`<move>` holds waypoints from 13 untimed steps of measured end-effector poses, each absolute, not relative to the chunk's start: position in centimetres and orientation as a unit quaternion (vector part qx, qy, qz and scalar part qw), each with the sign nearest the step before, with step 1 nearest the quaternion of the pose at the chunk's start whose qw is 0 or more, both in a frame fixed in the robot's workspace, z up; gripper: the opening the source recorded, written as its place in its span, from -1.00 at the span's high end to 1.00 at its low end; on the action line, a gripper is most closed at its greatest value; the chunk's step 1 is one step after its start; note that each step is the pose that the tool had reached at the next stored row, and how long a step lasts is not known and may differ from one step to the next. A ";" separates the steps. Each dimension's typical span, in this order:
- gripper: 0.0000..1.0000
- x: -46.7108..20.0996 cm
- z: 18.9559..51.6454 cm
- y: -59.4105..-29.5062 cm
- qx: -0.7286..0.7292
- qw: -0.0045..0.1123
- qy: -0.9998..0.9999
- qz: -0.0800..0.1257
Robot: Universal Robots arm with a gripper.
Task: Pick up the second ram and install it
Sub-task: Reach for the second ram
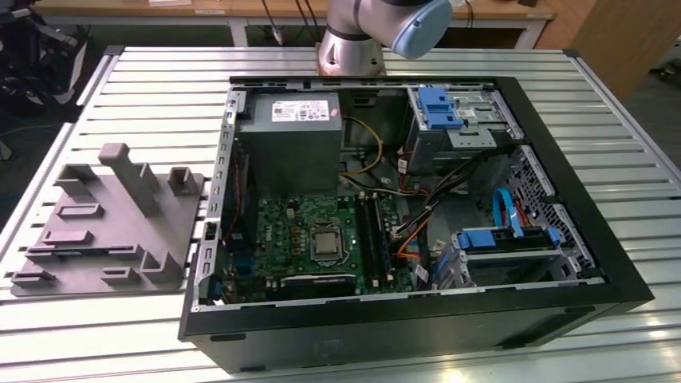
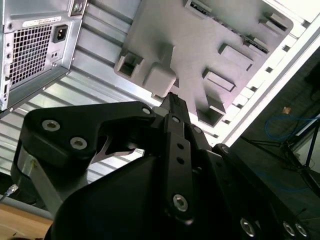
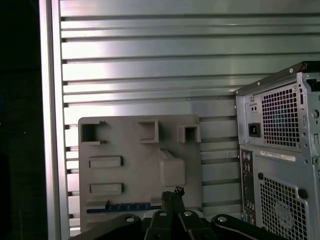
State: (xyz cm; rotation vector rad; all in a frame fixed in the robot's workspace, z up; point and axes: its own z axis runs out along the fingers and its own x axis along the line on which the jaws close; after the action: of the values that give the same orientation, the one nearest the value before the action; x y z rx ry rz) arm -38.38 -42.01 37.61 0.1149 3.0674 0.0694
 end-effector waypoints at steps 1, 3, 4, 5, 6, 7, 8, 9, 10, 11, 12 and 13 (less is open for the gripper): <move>0.80 -38.5 37.6 -42.2 0.037 0.036 0.998 0.023; 0.80 -38.7 37.4 -42.5 0.037 0.036 0.998 0.023; 0.80 -38.7 37.4 -42.7 0.037 0.036 0.998 0.023; 0.80 -38.8 37.3 -42.8 0.037 0.036 0.998 0.023; 0.80 -38.9 37.2 -43.0 0.037 0.036 0.998 0.023; 0.80 -39.0 37.2 -43.1 0.037 0.036 0.998 0.023; 0.80 -39.1 37.1 -43.3 0.037 0.036 0.998 0.023; 0.80 -39.3 37.0 -43.4 0.037 0.036 0.998 0.023; 0.80 -39.4 36.9 -43.5 0.037 0.036 0.998 0.023; 0.80 -39.6 36.8 -43.6 0.037 0.036 0.998 0.023; 0.80 -39.7 36.8 -43.8 0.037 0.036 0.998 0.023; 0.80 -39.9 36.7 -43.9 0.037 0.036 0.998 0.023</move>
State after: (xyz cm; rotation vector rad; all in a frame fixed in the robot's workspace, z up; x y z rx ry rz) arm -39.89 -43.90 36.69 0.1148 3.0674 0.0694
